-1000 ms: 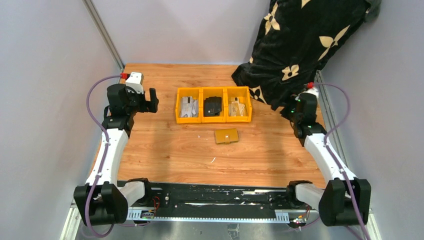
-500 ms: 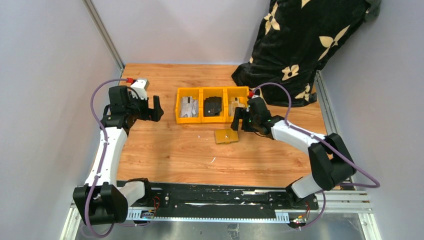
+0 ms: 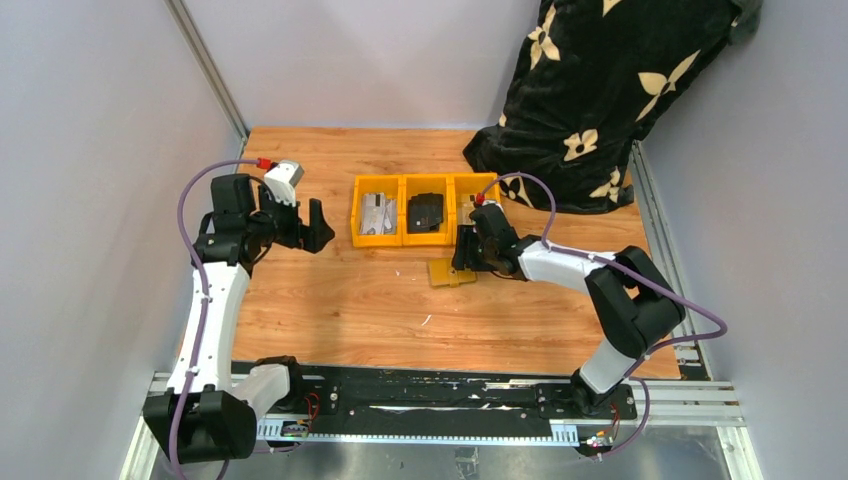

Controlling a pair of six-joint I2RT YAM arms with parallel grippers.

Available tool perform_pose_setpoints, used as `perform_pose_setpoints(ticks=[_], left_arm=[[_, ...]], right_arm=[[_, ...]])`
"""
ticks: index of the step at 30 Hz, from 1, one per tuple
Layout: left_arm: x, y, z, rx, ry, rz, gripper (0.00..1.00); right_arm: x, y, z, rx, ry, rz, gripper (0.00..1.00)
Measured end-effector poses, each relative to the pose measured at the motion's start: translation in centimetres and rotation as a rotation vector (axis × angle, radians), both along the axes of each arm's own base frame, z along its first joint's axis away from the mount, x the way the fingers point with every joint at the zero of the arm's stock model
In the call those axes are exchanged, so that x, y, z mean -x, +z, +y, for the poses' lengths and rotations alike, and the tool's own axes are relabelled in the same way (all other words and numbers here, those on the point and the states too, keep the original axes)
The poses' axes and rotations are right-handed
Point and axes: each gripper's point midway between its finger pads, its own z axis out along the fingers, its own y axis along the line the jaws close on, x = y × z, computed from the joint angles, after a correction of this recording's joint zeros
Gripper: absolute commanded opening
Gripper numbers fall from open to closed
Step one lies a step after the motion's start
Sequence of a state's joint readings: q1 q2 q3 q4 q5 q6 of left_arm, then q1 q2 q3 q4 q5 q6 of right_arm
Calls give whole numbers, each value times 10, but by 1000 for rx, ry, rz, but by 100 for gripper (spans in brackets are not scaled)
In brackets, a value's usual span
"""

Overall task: Take the credit cards out of the card holder
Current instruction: Pick up the card holder from the center of the board.

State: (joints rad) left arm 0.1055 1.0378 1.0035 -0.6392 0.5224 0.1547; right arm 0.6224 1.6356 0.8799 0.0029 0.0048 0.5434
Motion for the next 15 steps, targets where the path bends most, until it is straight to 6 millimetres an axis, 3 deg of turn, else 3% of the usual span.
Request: perform_pose_setpoints(ticks=[9,15], left_arm=[[20,11,-22,34,-94,-18,100],[29,15,-35,40,-149,-30,100]], right_arm=[[2,-1,19,-137,1,-44,36],[11,2,31,-233,42,-43,2]])
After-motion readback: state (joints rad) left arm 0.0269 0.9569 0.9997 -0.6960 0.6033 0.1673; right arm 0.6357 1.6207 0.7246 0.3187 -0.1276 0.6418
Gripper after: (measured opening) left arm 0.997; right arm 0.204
